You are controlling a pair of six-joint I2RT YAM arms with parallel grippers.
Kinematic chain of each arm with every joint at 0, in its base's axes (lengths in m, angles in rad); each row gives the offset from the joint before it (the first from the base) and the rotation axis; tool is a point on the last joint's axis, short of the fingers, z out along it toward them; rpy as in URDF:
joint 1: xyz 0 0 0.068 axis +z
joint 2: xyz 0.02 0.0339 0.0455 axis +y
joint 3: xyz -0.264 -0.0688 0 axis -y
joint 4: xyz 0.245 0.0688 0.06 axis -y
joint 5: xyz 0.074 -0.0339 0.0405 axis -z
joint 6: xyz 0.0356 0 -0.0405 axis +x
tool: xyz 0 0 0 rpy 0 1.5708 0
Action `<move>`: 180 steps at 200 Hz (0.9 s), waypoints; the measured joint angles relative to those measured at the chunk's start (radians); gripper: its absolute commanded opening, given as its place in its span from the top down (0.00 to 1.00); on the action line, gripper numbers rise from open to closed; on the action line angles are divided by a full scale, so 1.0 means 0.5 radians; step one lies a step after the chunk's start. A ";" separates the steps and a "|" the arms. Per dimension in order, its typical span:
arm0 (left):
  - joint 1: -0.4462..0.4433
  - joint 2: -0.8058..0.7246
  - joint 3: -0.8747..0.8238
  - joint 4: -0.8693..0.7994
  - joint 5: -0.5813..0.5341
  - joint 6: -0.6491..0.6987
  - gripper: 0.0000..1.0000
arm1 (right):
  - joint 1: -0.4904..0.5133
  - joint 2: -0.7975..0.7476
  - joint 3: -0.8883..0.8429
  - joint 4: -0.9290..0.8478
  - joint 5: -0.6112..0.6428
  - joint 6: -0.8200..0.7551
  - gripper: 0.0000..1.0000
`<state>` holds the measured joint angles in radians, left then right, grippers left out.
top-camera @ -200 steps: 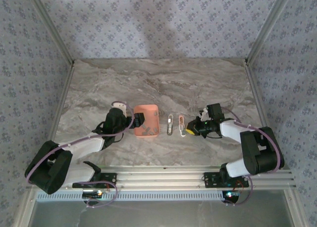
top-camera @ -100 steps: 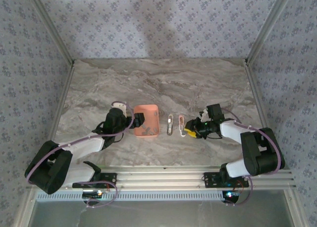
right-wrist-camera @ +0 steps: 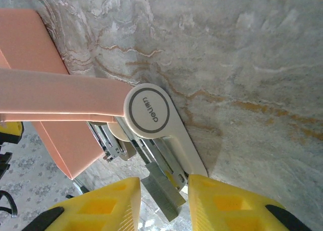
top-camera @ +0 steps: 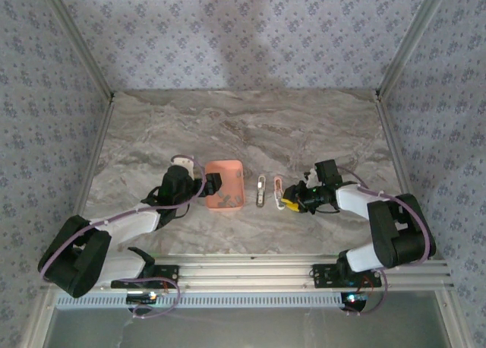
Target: Load the staples into the stapler
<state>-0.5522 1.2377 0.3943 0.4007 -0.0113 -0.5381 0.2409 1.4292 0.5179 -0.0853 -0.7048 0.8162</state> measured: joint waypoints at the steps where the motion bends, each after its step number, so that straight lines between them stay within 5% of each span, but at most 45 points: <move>1: 0.000 0.000 0.000 0.000 0.000 0.000 0.02 | 0.001 0.001 0.000 0.001 0.000 0.001 0.71; 180: -0.011 0.000 0.000 0.000 0.000 0.013 0.02 | 0.004 -0.111 -0.001 0.009 0.005 0.062 0.90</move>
<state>-0.5575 1.2377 0.3943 0.4007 -0.0113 -0.5316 0.2428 1.3735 0.5175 -0.0807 -0.7025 0.8471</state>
